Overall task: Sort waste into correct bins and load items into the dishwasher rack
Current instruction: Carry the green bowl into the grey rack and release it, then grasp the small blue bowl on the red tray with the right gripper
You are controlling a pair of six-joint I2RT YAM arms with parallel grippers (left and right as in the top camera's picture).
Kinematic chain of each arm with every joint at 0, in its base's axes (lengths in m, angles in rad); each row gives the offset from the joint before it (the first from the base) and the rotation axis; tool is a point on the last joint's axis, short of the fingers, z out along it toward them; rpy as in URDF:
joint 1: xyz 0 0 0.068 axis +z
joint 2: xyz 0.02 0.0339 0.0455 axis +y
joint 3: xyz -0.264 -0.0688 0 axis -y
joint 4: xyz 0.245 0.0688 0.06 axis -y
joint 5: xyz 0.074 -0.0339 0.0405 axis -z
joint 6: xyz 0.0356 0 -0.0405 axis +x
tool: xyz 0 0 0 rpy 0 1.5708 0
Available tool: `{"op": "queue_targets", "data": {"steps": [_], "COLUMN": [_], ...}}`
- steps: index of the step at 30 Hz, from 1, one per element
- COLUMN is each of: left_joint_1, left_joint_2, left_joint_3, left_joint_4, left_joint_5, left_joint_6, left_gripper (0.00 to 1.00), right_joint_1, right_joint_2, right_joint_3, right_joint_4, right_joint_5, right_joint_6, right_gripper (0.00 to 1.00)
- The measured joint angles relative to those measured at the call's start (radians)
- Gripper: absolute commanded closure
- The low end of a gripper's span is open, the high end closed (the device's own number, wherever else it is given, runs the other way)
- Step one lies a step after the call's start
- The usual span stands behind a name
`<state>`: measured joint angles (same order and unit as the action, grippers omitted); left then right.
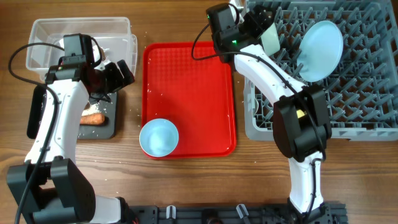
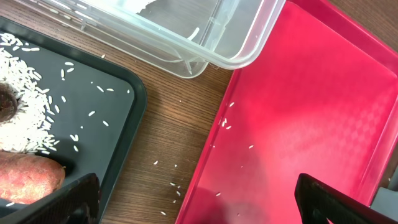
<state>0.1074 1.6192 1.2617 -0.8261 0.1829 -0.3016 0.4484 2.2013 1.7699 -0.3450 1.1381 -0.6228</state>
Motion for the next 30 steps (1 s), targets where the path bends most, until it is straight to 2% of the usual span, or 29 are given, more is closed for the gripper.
{"op": "queue_targets", "data": {"steps": [8, 11, 13, 17, 21, 24, 30], "left_joint_1": [0.000, 0.000, 0.000, 0.000, 0.000, 0.000, 0.000], "left_joint_2": [0.000, 0.000, 0.000, 0.000, 0.000, 0.000, 0.000], "left_joint_3": [0.000, 0.000, 0.000, 0.000, 0.000, 0.000, 0.000], "left_joint_4": [0.000, 0.000, 0.002, 0.000, 0.000, 0.000, 0.000], "left_joint_5": [0.000, 0.000, 0.000, 0.000, 0.000, 0.000, 0.000], "left_joint_6": [0.000, 0.000, 0.000, 0.000, 0.000, 0.000, 0.000], "left_gripper": [0.00, 0.00, 0.00, 0.00, 0.00, 0.00, 0.00], "right_joint_1": [0.073, 0.119, 0.138, 0.144, 0.145, 0.145, 0.148], "right_joint_2": [-0.042, -0.087, -0.113, -0.159, -0.162, -0.162, -0.165], "right_joint_3": [0.000, 0.003, 0.006, 0.004, 0.004, 0.004, -0.071], "right_joint_4": [0.025, -0.157, -0.341, -0.641, -0.754, -0.776, -0.766], "right_joint_5": [-0.068, -0.188, -0.369, -0.927, -1.334, -1.484, -1.550], "right_joint_6": [0.016, 0.127, 0.238, 0.420, 0.470, 0.501, 0.571], "right_gripper": [0.08, 0.07, 0.00, 0.00, 0.00, 0.02, 0.17]}}
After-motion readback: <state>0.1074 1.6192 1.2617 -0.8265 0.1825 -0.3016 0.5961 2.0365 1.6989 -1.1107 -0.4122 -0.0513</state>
